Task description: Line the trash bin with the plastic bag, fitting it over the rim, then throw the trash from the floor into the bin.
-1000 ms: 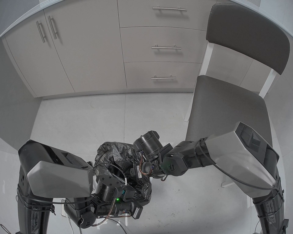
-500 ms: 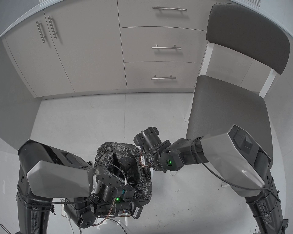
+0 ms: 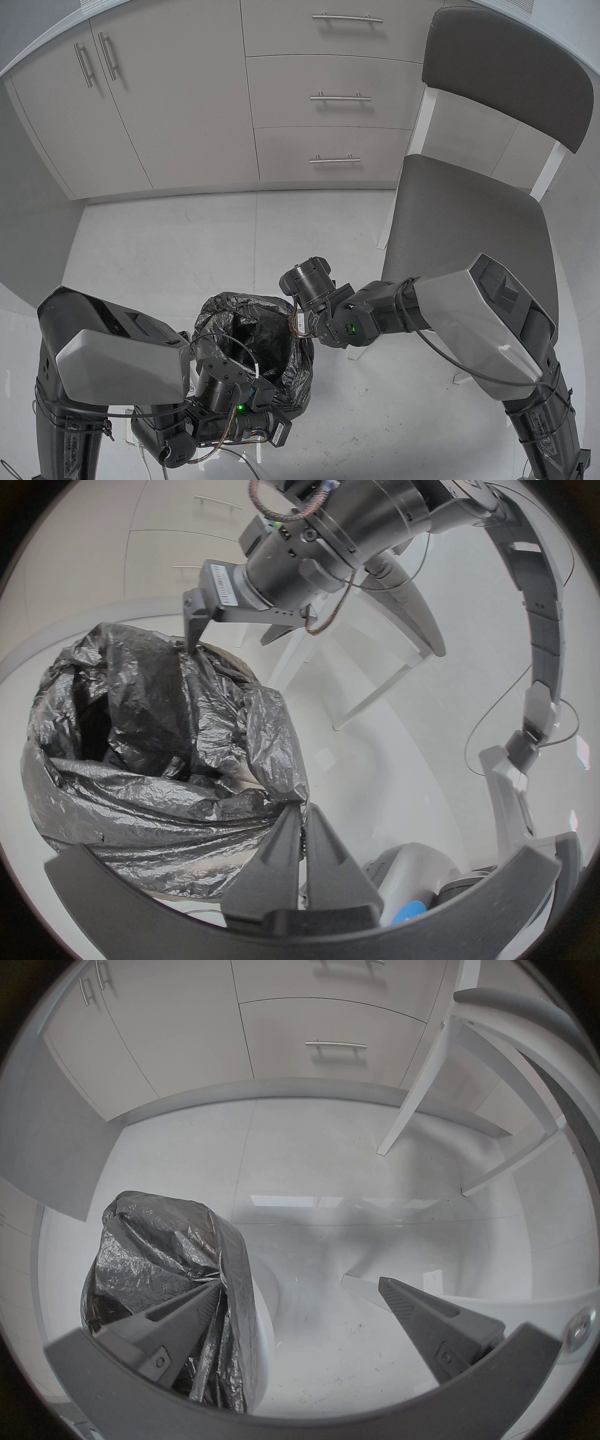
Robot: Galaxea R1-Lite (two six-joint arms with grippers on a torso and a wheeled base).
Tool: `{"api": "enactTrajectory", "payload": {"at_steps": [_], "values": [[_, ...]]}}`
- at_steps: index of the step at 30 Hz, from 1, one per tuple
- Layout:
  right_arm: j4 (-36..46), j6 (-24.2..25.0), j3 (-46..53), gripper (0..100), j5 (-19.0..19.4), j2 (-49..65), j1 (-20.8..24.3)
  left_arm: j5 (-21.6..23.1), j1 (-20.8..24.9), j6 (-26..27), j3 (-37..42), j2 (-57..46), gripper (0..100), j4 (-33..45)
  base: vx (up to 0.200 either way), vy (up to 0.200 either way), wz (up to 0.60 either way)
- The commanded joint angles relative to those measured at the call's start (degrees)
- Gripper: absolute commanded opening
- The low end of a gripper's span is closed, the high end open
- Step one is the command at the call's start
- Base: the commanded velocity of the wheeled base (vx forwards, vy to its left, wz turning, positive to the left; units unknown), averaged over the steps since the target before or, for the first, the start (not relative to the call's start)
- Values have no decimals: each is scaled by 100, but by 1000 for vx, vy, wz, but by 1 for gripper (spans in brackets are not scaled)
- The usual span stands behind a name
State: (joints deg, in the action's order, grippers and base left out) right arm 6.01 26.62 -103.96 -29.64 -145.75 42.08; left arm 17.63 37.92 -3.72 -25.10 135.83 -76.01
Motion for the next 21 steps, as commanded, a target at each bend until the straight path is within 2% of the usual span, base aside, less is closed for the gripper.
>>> {"api": "enactTrajectory", "payload": {"at_steps": [1,6,11,20,21], "values": [[-3,-17,-10,100,2,12,-60,-233,40,3,-21,49,0,-2,0,0,0],[-30,36,-63,100,-16,-94,-192,-392,40,29,5,207,0,7,0,0,0],[-188,-34,-98,100,-7,-129,-332,-734,83,38,-65,374,0,-2,0,0,0],[-241,-26,-98,100,2,-164,-367,-778,259,38,-12,357,0,7,0,0,0],[-241,-17,-98,100,2,-164,-367,-972,294,38,-21,365,0,7,0,0,0]]}}
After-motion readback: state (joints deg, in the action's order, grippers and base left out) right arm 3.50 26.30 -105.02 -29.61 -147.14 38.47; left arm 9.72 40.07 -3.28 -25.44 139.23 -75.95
